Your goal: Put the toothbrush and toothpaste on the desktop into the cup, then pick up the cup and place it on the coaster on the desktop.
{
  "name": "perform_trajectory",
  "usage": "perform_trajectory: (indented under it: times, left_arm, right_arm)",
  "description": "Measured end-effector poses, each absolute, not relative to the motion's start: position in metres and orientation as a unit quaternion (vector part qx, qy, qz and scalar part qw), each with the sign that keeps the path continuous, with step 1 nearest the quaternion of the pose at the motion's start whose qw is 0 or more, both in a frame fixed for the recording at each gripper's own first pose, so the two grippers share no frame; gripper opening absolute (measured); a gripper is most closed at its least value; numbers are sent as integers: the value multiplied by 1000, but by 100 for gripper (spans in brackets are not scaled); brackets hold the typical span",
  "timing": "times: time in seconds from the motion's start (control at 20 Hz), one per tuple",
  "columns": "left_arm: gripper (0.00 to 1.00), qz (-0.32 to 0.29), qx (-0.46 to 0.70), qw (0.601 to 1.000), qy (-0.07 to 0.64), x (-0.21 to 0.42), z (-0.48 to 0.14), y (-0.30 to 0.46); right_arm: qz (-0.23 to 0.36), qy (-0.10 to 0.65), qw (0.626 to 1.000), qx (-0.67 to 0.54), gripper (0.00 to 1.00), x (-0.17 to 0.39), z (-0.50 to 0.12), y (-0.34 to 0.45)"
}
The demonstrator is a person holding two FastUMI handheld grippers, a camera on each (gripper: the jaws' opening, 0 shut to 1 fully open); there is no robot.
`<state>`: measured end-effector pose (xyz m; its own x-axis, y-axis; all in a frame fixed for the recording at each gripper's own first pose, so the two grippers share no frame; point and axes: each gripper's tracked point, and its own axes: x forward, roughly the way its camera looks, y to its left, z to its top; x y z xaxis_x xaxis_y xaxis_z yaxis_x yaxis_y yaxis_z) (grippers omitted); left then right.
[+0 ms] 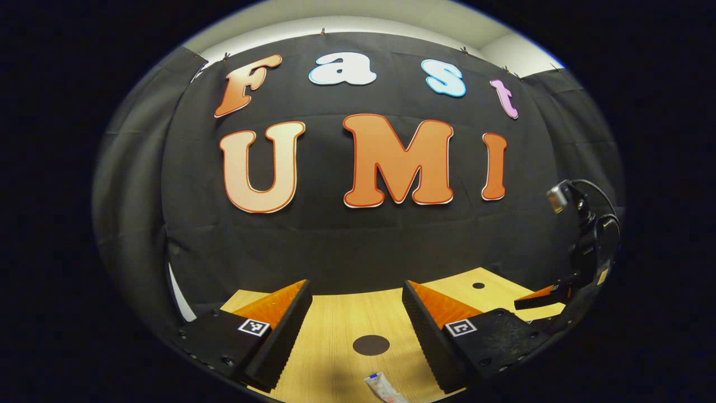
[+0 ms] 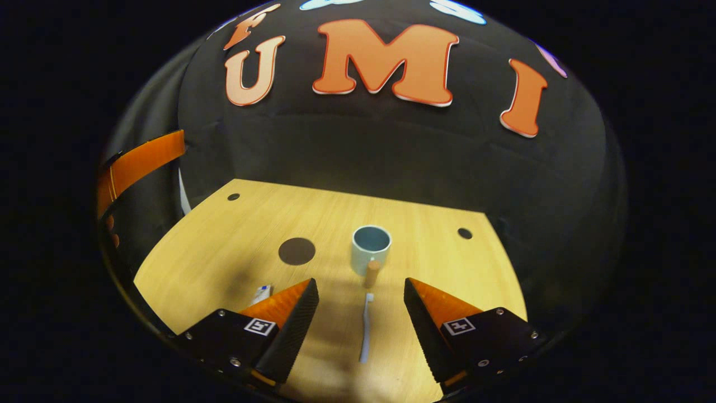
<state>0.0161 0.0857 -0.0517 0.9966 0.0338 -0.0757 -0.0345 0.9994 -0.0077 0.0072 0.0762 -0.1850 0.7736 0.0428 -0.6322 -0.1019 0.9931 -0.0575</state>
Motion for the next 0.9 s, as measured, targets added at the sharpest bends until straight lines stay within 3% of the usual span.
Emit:
perform_trajectory:
  times: [0.45,0.9]
  left_arm:
    - [97,56,29,994,92,1,-86,92]
    - [99,66,31,988,133,-1,-115,92]
  right_arm:
    - [44,489,871,-28,84,-3,-273,62]
    - [42,580,813,-25,70,-7,-322,55]
